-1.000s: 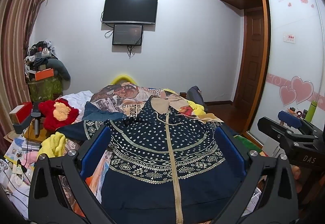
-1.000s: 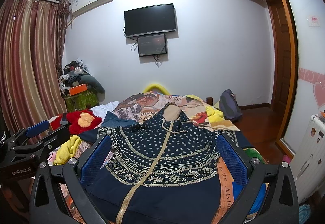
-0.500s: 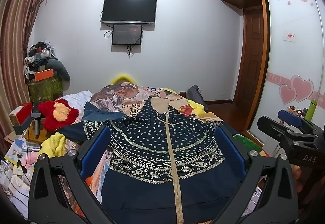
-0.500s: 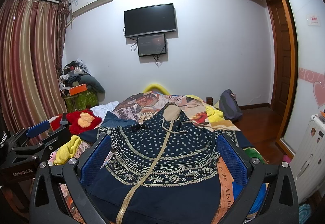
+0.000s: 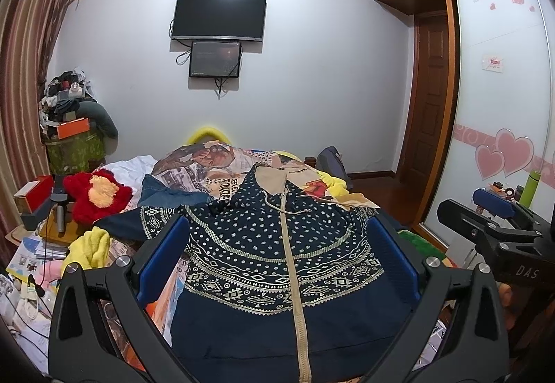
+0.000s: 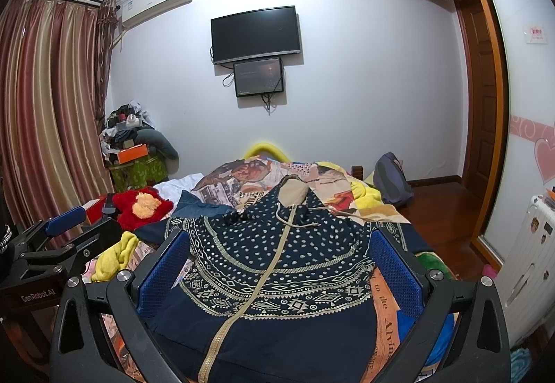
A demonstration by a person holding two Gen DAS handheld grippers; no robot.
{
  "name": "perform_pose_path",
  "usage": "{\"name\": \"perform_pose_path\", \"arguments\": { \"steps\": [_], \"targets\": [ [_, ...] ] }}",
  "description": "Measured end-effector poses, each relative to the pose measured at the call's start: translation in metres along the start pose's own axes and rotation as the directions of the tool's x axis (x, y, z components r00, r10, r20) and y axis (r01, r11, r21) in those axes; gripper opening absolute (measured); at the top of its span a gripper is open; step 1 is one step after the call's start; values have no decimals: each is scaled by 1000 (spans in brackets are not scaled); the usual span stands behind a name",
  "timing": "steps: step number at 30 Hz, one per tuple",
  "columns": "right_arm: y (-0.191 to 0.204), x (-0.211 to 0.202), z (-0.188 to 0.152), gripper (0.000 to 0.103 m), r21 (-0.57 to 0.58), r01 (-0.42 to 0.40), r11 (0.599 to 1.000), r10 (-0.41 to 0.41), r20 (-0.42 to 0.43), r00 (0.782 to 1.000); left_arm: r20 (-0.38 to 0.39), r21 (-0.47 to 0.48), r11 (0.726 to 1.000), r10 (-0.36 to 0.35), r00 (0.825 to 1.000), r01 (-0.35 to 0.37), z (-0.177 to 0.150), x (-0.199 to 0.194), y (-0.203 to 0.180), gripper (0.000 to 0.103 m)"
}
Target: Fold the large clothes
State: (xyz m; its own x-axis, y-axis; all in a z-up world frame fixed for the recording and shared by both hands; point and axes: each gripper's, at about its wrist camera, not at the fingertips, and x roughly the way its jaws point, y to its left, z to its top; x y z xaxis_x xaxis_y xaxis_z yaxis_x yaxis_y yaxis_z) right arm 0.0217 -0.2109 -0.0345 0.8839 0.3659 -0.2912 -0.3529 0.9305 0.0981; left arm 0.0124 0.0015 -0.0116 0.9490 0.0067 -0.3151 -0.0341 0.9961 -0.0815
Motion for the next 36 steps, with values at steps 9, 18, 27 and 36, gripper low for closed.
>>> {"name": "perform_pose_path", "arguments": {
  "steps": [9,18,27,36],
  "targets": [
    [0,0,0,103,0,0,1000,0,-1,1000,-2,-2,1000,1,1000,-1,1,1,0,103],
    [2,14,1,103,-15,-2,1000,2,-26,1000,-12,-12,1000,7,1000,-7,1,16,9,103],
    [10,85,5,103,-60,8,998,-14,-92,996,-26,-33,992,123,992,-124,4,75,61,103],
    [7,214,3,103,-154,21,988,-48,-172,984,-245,-166,934,272,931,-317,-30,183,198,103]
  ]
}}
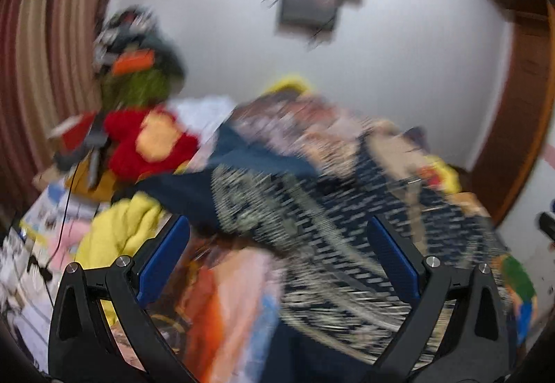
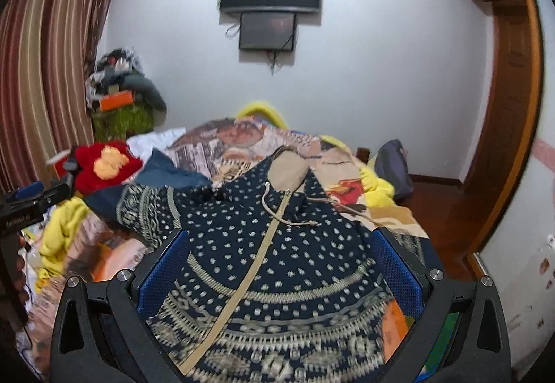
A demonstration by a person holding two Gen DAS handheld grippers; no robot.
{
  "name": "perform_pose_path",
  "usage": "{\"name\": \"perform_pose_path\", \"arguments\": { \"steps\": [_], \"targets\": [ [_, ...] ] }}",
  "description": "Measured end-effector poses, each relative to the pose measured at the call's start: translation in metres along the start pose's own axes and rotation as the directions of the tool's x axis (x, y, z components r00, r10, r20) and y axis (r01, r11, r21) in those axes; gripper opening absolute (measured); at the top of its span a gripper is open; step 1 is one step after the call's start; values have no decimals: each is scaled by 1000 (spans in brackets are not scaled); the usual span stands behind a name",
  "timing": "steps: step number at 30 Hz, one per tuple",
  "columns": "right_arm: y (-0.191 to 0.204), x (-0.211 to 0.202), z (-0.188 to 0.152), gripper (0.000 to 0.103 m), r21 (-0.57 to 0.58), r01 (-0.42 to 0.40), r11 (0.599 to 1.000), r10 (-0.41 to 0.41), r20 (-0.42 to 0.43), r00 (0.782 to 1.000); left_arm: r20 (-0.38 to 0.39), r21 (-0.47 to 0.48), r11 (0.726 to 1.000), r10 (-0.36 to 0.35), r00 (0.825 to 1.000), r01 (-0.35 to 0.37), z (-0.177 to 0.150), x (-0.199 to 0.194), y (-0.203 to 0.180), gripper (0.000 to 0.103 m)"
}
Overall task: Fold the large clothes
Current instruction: 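Grasp the navy sleeve with the left tool and lift it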
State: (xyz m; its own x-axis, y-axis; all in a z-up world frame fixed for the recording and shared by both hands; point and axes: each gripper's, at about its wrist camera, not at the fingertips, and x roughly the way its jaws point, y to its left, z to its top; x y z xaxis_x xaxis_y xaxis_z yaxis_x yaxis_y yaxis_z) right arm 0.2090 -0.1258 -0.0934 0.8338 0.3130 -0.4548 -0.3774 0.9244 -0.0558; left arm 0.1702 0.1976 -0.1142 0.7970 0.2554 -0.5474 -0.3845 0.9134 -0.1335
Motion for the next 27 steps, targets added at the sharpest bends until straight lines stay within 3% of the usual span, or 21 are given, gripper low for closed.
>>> {"name": "perform_pose_path", "arguments": {
  "steps": [4,8,12,15,17,21,25,27],
  "targets": [
    [-1,65,-1,103,-9,-44,999,44,-68,997,-124,-54,998,25,992,-32,-8,68,52,103],
    [-1,125,-8,103,-1,-78,997,77,-157,985,-251,-167,986,-24,968,-19,-16,129,97,103],
    [-1,179,-19,103,26,-89,996,93,-231,969,-293,-279,959,-135,947,51,-19,168,118,93],
    [-2,210,-26,103,47,-96,994,105,-282,953,-305,-387,919,-211,929,81,-19,196,135,82],
    [-2,224,-28,103,62,-103,993,118,-306,945,-298,-437,896,-231,926,83,-18,209,144,78],
    [-1,235,-31,103,70,-115,991,131,-318,939,-266,-471,880,-205,942,58,-8,224,157,57],
    [-1,235,-34,103,77,-120,990,139,-326,935,-250,-416,907,-55,967,-55,10,234,160,50],
    [-2,233,-33,103,83,-119,989,140,-325,935,-216,-355,929,24,976,-101,21,232,156,39]
  ]
}}
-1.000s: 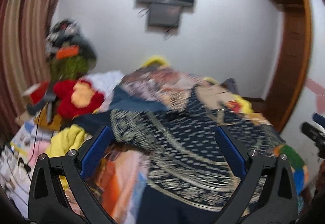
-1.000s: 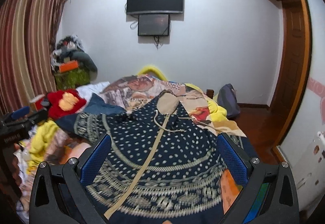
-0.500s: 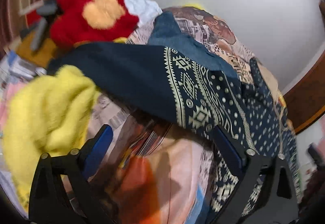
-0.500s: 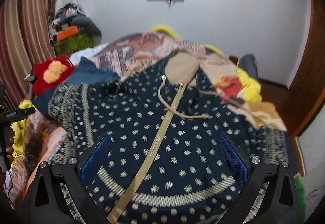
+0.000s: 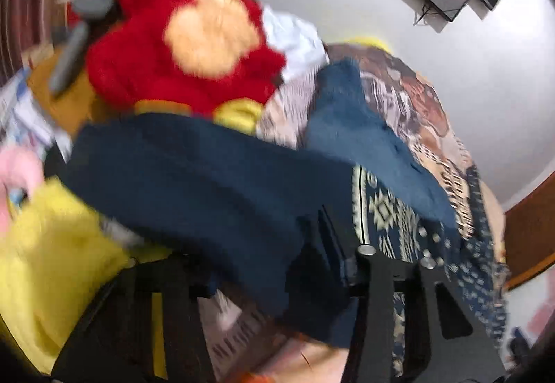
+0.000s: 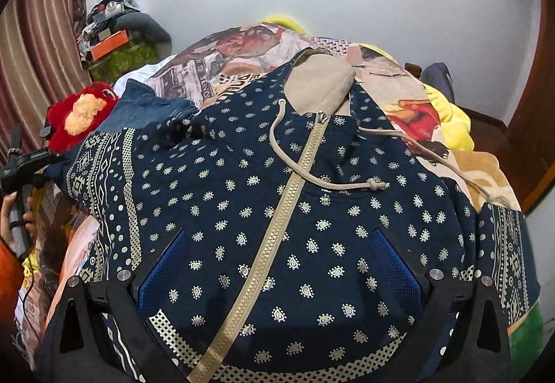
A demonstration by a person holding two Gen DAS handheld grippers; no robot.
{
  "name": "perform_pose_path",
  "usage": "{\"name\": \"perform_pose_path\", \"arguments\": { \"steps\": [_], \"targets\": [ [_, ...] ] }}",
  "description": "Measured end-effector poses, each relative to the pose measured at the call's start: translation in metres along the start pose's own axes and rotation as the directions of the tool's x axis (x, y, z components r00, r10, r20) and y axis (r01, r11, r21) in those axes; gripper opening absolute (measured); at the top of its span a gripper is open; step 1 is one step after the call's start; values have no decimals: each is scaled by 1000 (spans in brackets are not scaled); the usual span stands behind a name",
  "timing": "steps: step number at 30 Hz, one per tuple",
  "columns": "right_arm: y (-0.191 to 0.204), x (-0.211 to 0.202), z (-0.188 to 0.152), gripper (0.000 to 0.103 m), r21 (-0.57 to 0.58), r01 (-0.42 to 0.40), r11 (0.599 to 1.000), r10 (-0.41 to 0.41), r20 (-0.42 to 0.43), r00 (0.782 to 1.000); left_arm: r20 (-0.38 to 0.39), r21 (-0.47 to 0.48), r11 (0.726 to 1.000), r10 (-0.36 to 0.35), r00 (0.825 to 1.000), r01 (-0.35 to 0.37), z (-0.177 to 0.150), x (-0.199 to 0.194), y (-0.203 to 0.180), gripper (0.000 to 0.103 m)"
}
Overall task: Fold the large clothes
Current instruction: 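Grasp the navy sleeve with the left tool and lift it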
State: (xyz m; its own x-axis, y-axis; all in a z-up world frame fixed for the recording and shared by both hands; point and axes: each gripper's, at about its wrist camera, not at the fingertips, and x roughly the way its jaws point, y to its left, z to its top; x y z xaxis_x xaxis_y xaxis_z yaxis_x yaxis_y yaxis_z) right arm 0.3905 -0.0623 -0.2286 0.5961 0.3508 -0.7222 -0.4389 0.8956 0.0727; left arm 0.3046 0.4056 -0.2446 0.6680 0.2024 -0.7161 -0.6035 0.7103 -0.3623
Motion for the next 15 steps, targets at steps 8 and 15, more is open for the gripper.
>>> {"name": "perform_pose_path", "arguments": {
  "steps": [8,15],
  "targets": [
    [-14,-27,-1,103,5,25,1000,-25,28,999,169,225,963,109,980,-146,30,-42,-75,4],
    [-41,-60,-5,103,37,45,998,-47,51,998,218,482,874,-48,975,-65,22,-84,-208,2]
  ]
}}
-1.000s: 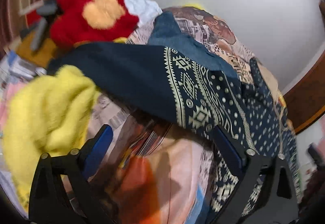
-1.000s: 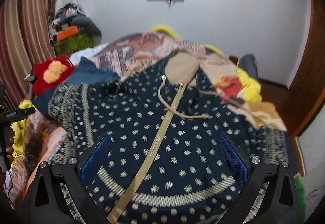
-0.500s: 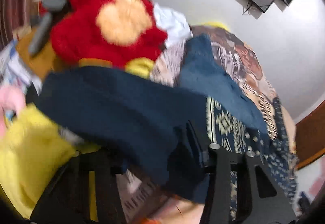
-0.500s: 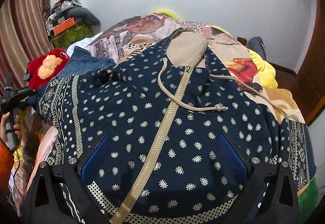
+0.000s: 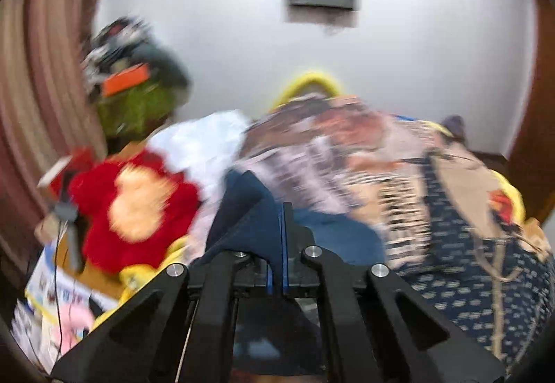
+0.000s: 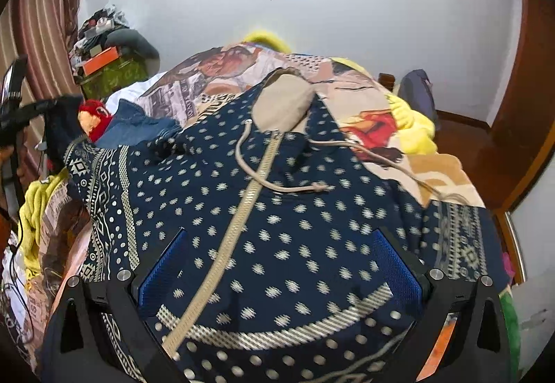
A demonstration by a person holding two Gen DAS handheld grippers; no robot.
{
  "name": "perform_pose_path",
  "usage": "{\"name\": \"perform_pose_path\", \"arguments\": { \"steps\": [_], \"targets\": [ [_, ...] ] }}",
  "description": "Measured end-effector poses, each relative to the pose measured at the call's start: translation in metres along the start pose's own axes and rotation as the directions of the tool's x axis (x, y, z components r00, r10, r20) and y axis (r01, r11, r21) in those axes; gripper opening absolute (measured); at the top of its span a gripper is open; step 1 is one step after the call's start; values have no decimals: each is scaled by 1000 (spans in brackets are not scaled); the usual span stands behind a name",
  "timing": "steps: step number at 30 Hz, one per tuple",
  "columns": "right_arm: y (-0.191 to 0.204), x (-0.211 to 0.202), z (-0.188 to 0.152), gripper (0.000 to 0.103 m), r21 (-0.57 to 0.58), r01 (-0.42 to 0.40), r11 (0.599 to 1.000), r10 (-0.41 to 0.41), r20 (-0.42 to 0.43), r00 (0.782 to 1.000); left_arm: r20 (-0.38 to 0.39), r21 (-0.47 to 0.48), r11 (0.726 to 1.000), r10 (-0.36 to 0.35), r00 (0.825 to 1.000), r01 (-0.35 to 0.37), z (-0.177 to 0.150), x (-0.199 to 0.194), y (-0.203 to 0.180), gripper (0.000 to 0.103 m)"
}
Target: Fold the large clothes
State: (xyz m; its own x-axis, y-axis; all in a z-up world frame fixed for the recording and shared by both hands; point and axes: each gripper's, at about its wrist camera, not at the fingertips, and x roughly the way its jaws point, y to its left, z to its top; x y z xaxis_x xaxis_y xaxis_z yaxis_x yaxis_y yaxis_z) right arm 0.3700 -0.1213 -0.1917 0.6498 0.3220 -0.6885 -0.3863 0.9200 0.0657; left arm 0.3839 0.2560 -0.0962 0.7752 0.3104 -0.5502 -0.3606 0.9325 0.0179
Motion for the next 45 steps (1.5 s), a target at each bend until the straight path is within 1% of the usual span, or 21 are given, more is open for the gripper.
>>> {"name": "perform_pose_path", "arguments": {
  "steps": [2,4,6,8,10,13,15,17,19,20,21,22,23,24,29,30,32,35,37,41,45],
  "targets": [
    [-11,-9,-2,103,16,2,1000,-3,4,1000,-11,58,995,-80,997,81,6,-6,-41,2],
    [-21,-17,-5,103,30,6,1000,-7,8,1000,-47,122,979,-156,987,161,1,-9,-86,2],
    [-30,-23,-8,103,37,10,999,-11,6,1000,-105,192,955,-208,972,225,-18,-5,-134,2],
    [-39,-30,-13,103,46,16,999,-16,2,1000,-180,257,923,-243,953,285,-43,0,-176,2],
    [-48,-35,-19,103,53,13,998,-13,-9,1000,-261,308,891,-260,930,335,-75,5,-210,2],
    [-58,-40,-29,103,48,21,999,-19,-32,999,-351,348,856,-260,900,383,-120,9,-247,2],
    [-61,-42,-34,103,35,29,999,-27,-46,999,-409,346,845,-256,876,408,-145,11,-260,2],
    [-64,-43,-40,103,18,43,999,-42,-60,997,-439,341,845,-245,865,412,-161,11,-264,3],
    [-65,-43,-44,103,0,55,998,-55,-73,996,-427,340,853,-235,873,397,-169,7,-261,9],
    [-64,-43,-45,103,-8,58,998,-59,-76,995,-436,324,854,-247,865,407,-170,5,-257,16],
    [-63,-43,-46,103,-18,61,998,-62,-78,995,-451,300,855,-263,853,422,-170,3,-251,28],
    [-61,-44,-47,103,-29,62,998,-64,-79,995,-460,283,858,-269,846,428,-170,0,-246,35],
    [-59,-44,-46,103,-35,57,998,-60,-79,995,-465,271,862,-272,843,428,-168,-2,-238,53],
    [-56,-43,-44,103,-38,49,998,-52,-79,996,-458,256,869,-276,845,423,-166,-6,-230,63],
    [-28,-35,-23,103,-70,-3,998,-1,-64,998,-398,176,914,-274,875,366,-151,-24,-167,68],
    [-19,-32,-17,103,-84,-14,996,9,-60,998,-388,159,924,-264,883,346,-147,-23,-151,70],
    [3,-24,-4,103,-121,-44,992,37,-53,998,-370,131,945,-234,899,300,-139,-19,-119,72],
    [40,-6,14,103,-174,-91,981,83,-51,995,-365,112,965,-181,913,236,-130,-2,-82,72],
    [67,12,24,103,-215,-120,969,110,-58,992,-377,86,976,-155,913,201,-127,15,-60,72],
    [122,64,40,103,-269,-172,948,148,-106,983,-398,61,981,-148,906,186,-126,46,-33,72],
    [160,116,51,103,-303,-187,935,141,-166,976,-414,12,976,-194,890,218,-125,74,-20,72]
  ]
}}
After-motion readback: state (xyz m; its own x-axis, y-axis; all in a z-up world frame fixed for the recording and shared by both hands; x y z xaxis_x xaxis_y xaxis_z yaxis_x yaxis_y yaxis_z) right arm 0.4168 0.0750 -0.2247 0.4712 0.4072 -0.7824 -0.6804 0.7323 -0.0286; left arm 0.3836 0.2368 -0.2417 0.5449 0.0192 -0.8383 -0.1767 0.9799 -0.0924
